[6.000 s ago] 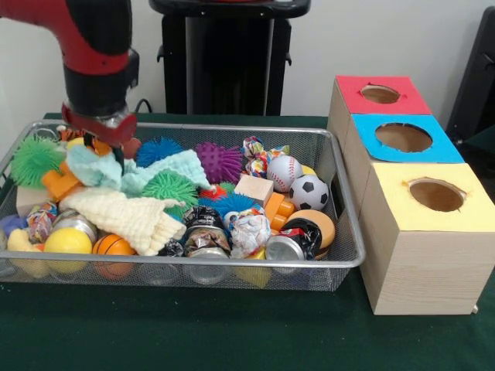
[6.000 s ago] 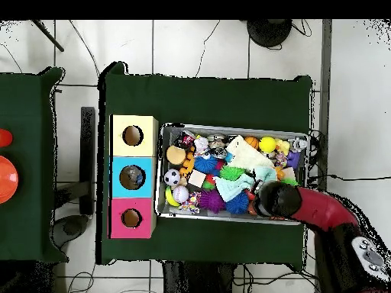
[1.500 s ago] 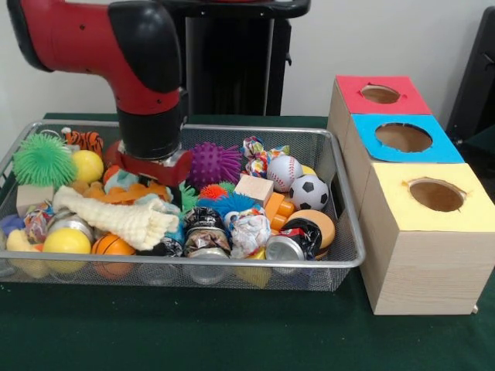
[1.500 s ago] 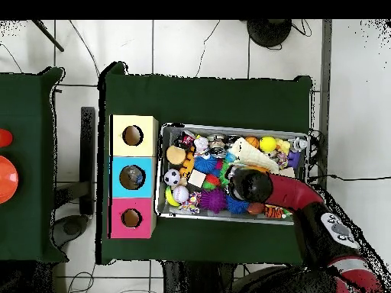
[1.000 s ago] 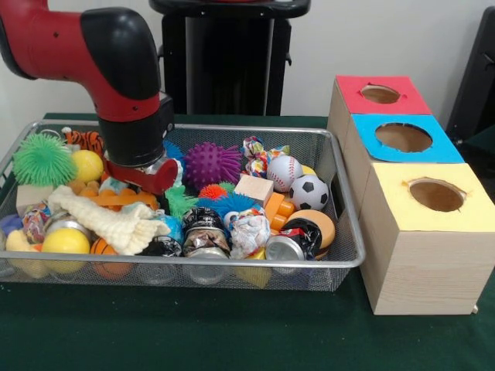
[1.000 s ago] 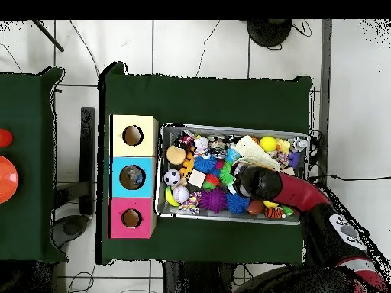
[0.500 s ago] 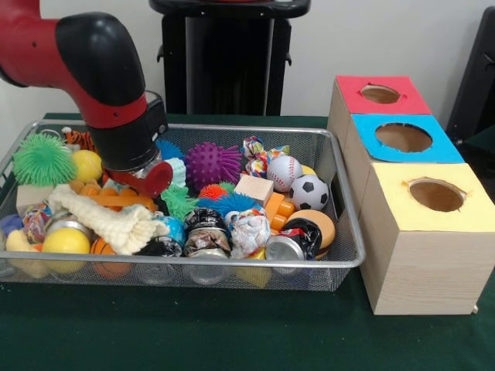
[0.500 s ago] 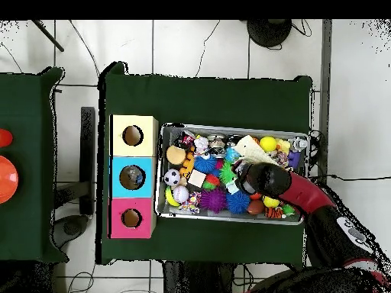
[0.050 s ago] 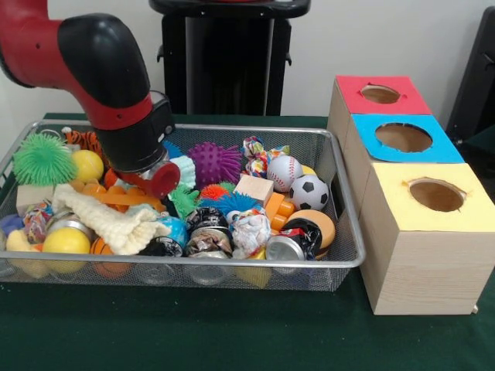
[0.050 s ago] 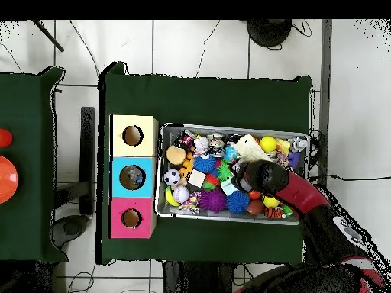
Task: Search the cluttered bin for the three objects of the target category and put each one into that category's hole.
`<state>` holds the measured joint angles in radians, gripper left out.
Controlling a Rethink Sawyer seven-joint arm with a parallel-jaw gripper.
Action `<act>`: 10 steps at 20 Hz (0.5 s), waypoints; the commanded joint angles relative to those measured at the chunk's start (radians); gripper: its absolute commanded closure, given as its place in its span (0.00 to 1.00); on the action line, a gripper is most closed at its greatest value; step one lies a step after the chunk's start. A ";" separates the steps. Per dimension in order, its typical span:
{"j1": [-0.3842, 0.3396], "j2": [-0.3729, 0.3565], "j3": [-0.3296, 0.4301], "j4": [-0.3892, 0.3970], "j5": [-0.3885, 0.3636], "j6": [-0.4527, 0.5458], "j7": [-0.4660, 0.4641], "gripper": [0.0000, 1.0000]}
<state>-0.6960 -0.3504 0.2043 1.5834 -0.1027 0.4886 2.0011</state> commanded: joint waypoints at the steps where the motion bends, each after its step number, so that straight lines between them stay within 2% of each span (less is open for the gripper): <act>1: 0.132 0.190 0.126 0.143 0.118 -0.108 0.243 0.00; 6: 0.323 0.118 -0.047 0.136 0.132 -0.163 0.362 0.00; 10: 0.354 0.104 -0.058 0.173 0.207 -0.176 0.381 0.00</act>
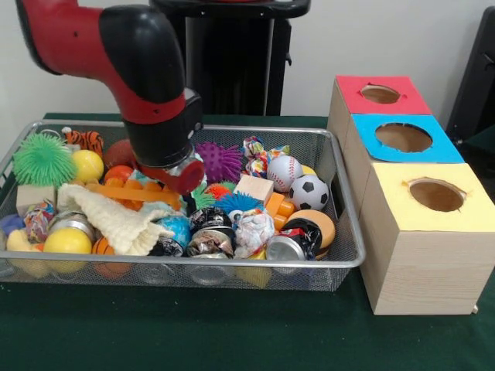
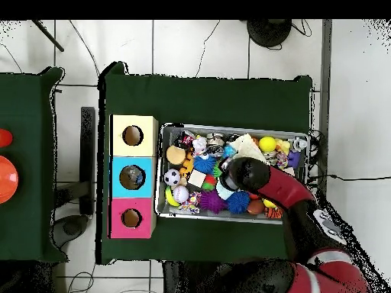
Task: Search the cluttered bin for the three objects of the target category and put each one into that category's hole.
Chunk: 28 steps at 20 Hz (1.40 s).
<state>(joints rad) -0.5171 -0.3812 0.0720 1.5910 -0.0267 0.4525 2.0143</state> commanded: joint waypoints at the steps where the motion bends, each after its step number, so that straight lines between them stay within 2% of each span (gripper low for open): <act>1: 0.173 0.131 0.083 0.177 0.153 -0.140 0.364 0.00; 8: 0.161 0.102 0.138 0.239 0.270 -0.142 0.344 0.00; 18: 0.133 0.076 0.179 0.298 0.348 -0.142 0.292 0.00; 23: 0.168 0.023 0.159 0.323 0.404 -0.097 0.310 0.00; 28: 0.216 -0.048 0.121 0.334 0.453 -0.003 0.321 0.00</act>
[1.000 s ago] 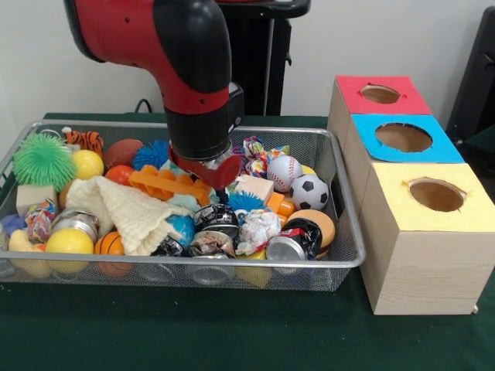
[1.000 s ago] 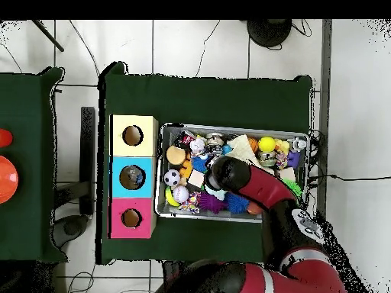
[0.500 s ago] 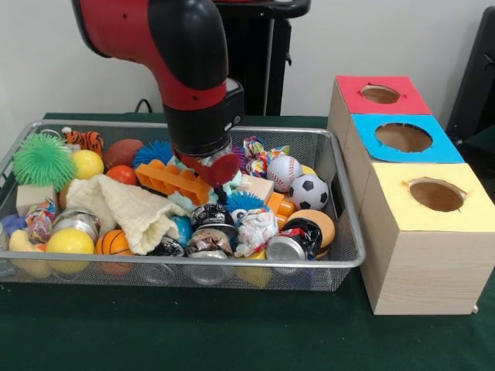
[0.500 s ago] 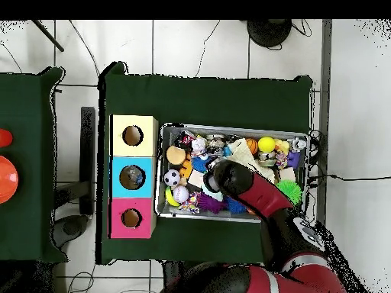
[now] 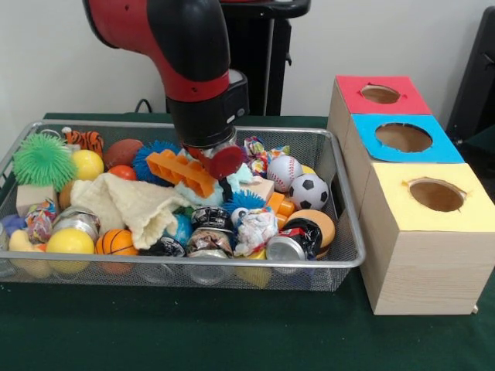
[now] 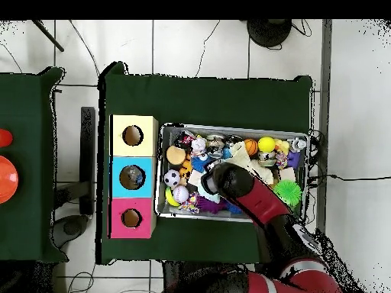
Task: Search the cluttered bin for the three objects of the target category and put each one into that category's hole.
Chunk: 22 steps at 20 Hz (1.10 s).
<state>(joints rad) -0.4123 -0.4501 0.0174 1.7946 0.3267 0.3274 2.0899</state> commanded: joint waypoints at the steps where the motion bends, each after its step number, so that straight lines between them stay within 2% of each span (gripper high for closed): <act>1: 0.124 0.006 0.166 0.133 0.106 0.137 0.249 0.00; 6: 0.181 -0.067 0.133 0.158 0.145 0.217 0.277 0.00; 11: 0.222 -0.103 0.079 0.149 0.158 0.279 0.265 0.00; 15: 0.211 -0.155 0.047 0.155 0.147 0.357 0.224 0.00; 22: 0.210 -0.184 0.003 0.160 0.117 0.389 0.187 0.00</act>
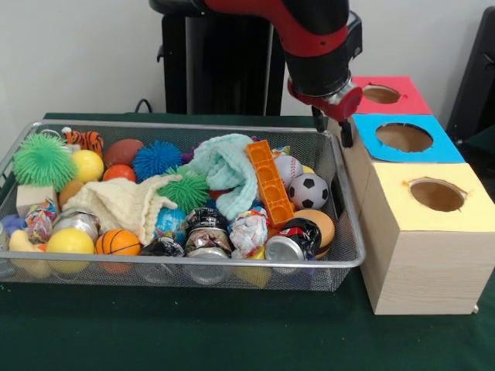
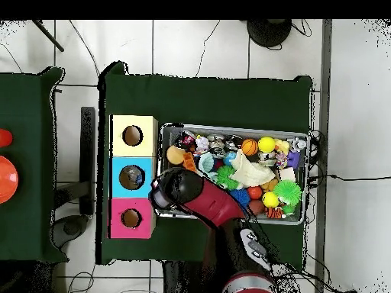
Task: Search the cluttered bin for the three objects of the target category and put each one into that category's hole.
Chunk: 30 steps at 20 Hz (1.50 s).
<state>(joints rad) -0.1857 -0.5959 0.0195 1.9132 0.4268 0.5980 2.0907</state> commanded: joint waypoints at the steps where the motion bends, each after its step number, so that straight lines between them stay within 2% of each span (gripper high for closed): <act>1: -0.016 -0.043 -0.013 0.038 0.005 0.131 0.181 0.00; 4: 0.014 -0.061 -0.088 -0.009 -0.063 0.191 0.185 0.00; 8: 0.010 -0.058 -0.154 -0.061 -0.137 0.169 0.126 0.00; 10: -0.010 -0.039 -0.151 -0.074 -0.148 0.145 0.106 0.00; 14: -0.035 -0.048 -0.145 -0.067 -0.163 0.113 0.083 0.00; 17: -0.055 -0.042 -0.161 -0.092 -0.203 0.067 0.048 0.00; 21: -0.113 0.007 -0.161 -0.180 -0.278 0.015 -0.023 0.00; 25: -0.119 0.044 -0.182 -0.258 -0.345 -0.023 -0.007 0.00; 30: -0.170 0.070 -0.177 -0.339 -0.420 0.014 -0.042 0.00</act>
<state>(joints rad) -0.3084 -0.5934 -0.1721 1.7455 0.0995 0.6627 2.0905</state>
